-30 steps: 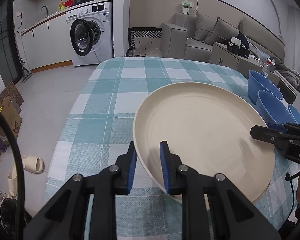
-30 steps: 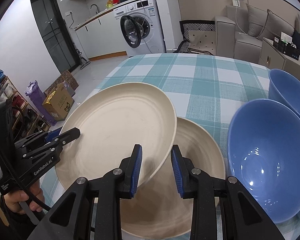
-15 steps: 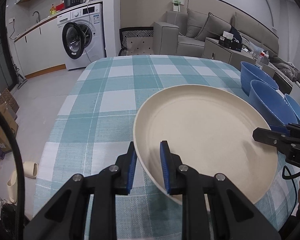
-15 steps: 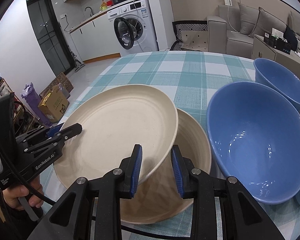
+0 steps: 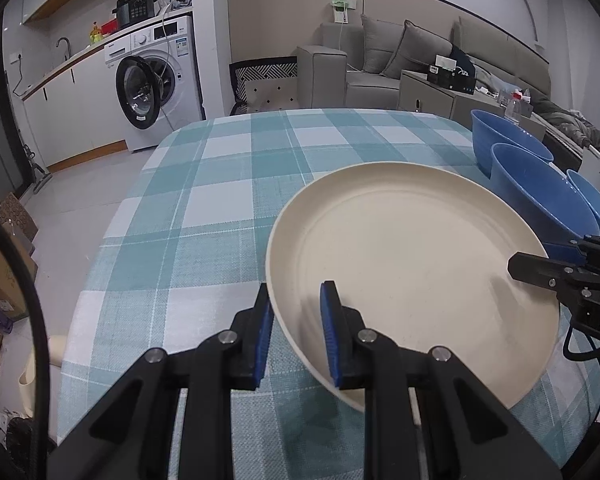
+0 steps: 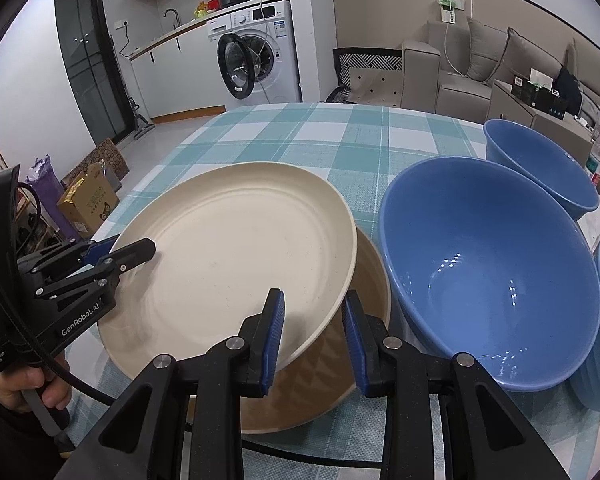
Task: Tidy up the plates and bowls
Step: 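Lower the held cream plates onto the tablecloth beside the bowls and open both tools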
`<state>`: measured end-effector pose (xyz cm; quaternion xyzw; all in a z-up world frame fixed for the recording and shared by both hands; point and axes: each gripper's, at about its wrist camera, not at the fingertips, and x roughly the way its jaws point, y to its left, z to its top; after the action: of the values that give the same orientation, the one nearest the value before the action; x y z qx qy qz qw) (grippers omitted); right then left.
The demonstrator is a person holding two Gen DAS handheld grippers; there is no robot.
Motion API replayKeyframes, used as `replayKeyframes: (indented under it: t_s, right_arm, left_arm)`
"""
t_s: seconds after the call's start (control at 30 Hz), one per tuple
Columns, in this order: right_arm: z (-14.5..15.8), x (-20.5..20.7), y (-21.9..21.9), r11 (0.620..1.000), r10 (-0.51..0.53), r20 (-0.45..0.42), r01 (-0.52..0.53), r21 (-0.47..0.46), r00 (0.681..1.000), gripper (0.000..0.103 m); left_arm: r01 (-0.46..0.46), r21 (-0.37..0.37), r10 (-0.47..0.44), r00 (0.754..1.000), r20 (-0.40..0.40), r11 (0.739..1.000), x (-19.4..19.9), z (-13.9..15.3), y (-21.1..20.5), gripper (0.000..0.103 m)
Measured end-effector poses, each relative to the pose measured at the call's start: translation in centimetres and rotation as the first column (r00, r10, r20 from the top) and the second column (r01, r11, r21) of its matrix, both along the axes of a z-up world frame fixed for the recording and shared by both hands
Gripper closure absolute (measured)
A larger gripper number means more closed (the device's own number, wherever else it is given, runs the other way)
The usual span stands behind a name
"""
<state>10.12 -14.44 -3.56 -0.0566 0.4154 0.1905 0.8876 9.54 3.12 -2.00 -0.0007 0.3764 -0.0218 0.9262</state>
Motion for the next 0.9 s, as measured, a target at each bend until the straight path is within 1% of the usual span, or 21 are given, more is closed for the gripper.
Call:
replayKeyframes:
  t_s: [0.4,0.7,0.9]
  right_arm:
    - [-0.8,-0.8,-0.6,0.999,-0.02,0.02,0.02,-0.032,1.0,0.072]
    - [-1.5,-1.0,-0.9,0.998,-0.037,0.021,0.037,-0.042,0.999,0.071]
    - [-1.5,-1.4,-0.7,0.997,-0.036,0.046,0.039,-0.064,0.998,0.071]
  left_arm:
    - [0.019,0.02,-0.019,1.0,0.004,1.0,0.1,-0.4,-0.9,0.082]
    - [0.029,0.062,-0.03,1.0,0.009,0.998,-0.1,-0.7,-1.9,0.082]
    - [0.03,0.075,-0.031,0.999,0.014,0.997,-0.2,-0.8,-2.2,0.082]
